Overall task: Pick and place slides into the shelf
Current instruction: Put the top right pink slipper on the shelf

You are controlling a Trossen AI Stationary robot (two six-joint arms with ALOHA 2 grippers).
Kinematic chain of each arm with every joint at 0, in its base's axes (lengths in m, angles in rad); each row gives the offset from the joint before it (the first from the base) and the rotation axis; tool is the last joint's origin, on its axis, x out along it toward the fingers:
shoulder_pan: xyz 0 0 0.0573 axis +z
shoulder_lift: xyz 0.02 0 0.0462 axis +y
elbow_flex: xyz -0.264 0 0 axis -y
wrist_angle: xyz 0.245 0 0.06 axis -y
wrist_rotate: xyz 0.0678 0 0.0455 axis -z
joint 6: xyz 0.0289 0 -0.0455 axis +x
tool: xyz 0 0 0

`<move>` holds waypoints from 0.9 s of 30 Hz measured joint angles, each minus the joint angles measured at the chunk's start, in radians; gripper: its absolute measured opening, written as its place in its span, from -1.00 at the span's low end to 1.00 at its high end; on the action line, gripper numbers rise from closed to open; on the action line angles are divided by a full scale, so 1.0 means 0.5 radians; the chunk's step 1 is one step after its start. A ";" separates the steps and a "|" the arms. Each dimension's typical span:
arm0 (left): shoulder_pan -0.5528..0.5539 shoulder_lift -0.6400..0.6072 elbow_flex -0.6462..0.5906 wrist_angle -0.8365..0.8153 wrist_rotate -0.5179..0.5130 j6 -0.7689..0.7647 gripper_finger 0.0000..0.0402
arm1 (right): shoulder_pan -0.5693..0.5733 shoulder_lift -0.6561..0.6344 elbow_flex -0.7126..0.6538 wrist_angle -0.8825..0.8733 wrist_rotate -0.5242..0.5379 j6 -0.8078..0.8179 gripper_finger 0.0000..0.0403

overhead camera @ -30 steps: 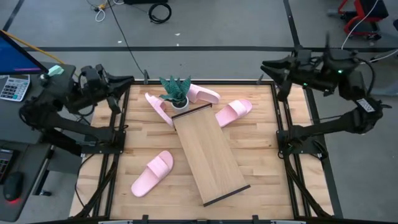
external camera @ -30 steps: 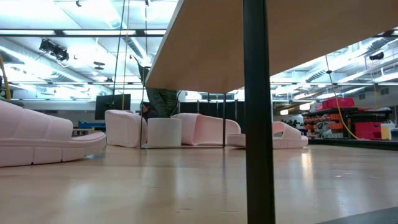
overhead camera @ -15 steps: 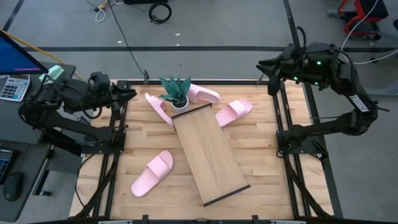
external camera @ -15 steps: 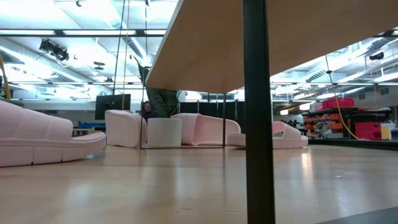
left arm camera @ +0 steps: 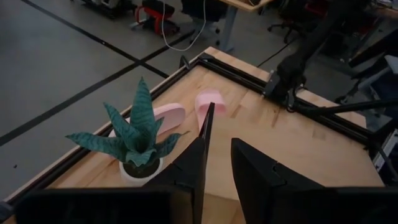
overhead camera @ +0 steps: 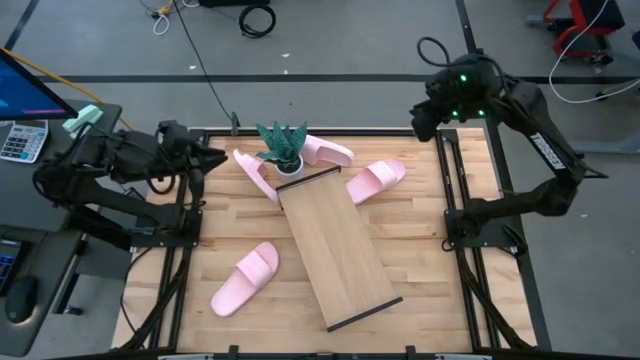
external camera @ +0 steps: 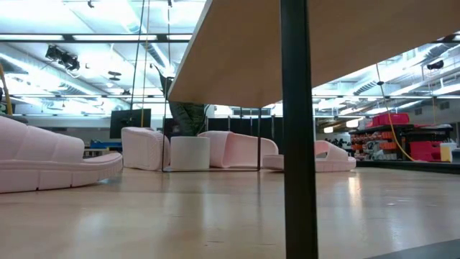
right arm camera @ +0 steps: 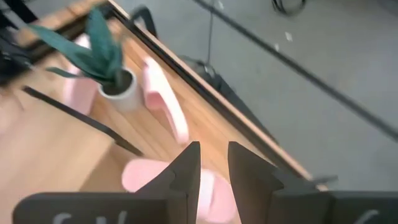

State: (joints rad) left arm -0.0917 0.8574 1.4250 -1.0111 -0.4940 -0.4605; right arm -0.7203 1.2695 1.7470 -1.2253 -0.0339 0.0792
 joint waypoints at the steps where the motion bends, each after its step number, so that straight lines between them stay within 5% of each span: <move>1: 0.000 0.003 -0.001 -0.003 0.004 0.000 -0.57 | -0.040 0.022 0.000 -0.021 -0.027 0.001 -0.56; 8: 0.000 0.063 -0.001 -0.044 0.004 0.069 -0.49 | -0.259 0.196 0.000 -0.136 -0.244 -0.001 -0.56; 27: 0.137 0.201 -0.002 -0.063 0.004 0.181 -0.44 | -0.454 0.860 0.000 -0.421 -0.250 -0.160 -0.56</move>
State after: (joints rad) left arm -0.0234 0.9581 1.4239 -1.0424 -0.4919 -0.3702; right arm -0.9474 1.6993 1.7470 -1.4357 -0.1589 -0.0008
